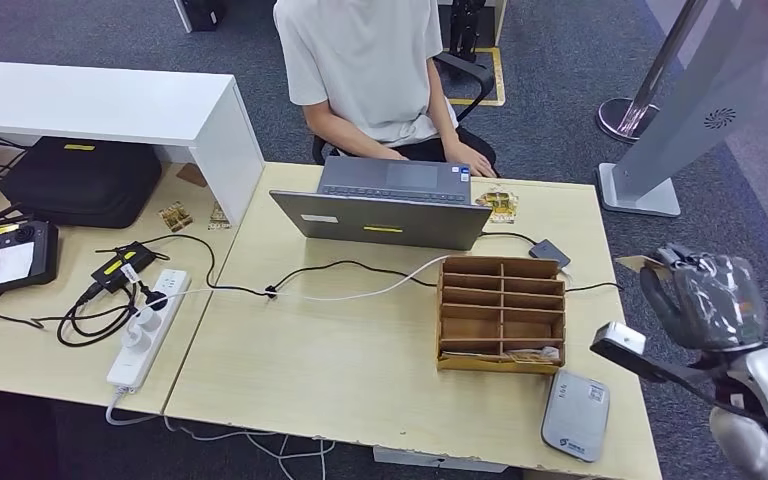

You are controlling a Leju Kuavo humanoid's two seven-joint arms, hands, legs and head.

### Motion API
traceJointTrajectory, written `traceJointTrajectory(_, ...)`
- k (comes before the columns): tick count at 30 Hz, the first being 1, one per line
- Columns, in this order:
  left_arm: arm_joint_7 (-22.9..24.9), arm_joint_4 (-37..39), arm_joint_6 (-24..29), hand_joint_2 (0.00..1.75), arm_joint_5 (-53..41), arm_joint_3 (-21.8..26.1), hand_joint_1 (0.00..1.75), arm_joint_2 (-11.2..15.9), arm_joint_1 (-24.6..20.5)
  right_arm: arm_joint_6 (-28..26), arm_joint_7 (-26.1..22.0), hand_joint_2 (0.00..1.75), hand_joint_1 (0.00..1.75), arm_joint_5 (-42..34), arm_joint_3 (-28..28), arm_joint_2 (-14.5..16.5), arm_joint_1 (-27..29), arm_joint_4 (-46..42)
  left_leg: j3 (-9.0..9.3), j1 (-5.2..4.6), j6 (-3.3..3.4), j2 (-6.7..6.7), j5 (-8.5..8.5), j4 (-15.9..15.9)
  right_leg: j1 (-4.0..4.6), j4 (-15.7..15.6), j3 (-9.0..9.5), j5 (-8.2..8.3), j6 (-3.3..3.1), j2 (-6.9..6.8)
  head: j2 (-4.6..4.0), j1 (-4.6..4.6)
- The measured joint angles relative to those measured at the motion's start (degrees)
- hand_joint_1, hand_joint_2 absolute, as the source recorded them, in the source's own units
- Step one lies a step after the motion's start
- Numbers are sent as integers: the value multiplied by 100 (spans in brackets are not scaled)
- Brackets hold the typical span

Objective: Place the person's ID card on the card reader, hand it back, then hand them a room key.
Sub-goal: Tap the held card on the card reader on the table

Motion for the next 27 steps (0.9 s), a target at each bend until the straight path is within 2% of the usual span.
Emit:
traceJointTrajectory(3,2,5,57,175,42,33,0,-27,44,-165,-144,175,175,98,-608,-27,1050,-720,-2,0,0,0,-3,0,0,0,-2,-3,1,-1,0,1)
traceJointTrajectory(6,2,8,93,175,58,57,0,-50,68,-255,-207,175,175,181,-1029,-21,1859,-1275,-2,0,0,3,-4,-1,0,0,-3,-4,0,2,0,1)
traceJointTrajectory(12,2,9,123,175,67,81,0,-79,81,-410,-183,175,175,530,-1265,120,2925,-1870,-1,1,-1,10,-4,-1,0,1,-1,-4,0,7,0,1)
traceJointTrajectory(18,7,9,149,175,67,80,0,-94,76,-626,195,175,175,737,-791,262,3253,-1843,1,0,-1,25,-3,-1,0,2,-1,-3,0,22,0,1)
traceJointTrajectory(27,11,9,125,175,66,79,0,-90,59,-793,514,175,175,701,308,428,3051,-1134,4,1,-4,28,-1,-1,0,2,0,-2,0,28,0,1)
